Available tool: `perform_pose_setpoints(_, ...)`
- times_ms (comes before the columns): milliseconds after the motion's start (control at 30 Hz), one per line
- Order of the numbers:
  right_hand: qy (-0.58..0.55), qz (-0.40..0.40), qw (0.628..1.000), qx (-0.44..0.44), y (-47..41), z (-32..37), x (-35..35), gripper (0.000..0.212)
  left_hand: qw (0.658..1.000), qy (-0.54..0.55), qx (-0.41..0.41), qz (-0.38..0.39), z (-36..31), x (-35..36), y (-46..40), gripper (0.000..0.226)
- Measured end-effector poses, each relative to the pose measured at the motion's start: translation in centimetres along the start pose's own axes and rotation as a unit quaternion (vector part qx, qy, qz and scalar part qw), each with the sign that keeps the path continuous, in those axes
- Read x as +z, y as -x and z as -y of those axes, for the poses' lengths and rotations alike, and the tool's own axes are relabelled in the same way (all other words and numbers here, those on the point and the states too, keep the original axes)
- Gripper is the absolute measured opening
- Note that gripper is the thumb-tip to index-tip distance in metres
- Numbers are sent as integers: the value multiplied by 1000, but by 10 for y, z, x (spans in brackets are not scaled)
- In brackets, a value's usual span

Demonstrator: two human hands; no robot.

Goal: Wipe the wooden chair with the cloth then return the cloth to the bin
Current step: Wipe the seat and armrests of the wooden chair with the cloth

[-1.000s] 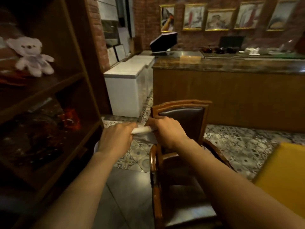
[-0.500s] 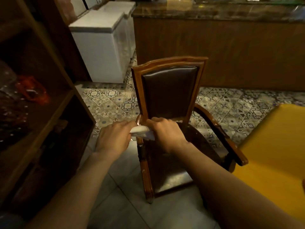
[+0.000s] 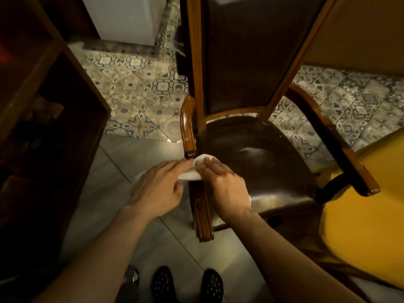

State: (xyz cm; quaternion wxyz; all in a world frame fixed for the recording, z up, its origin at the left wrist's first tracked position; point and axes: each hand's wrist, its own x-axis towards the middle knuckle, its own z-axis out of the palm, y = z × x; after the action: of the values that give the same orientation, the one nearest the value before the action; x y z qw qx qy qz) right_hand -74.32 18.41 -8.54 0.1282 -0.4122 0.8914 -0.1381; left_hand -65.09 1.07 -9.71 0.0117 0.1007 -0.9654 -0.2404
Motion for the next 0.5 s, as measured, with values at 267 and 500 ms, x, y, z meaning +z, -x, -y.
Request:
perform_pose_setpoints(267, 45, 81, 995, -35, 13, -6, 71, 75, 994, -6, 30, 101, 30, 56, -49, 56)
perform_pose_setpoints(500, 45, 15, 997, -62, 37, -11, 83, 69, 995, -25, 51, 77, 33, 83, -43, 68)
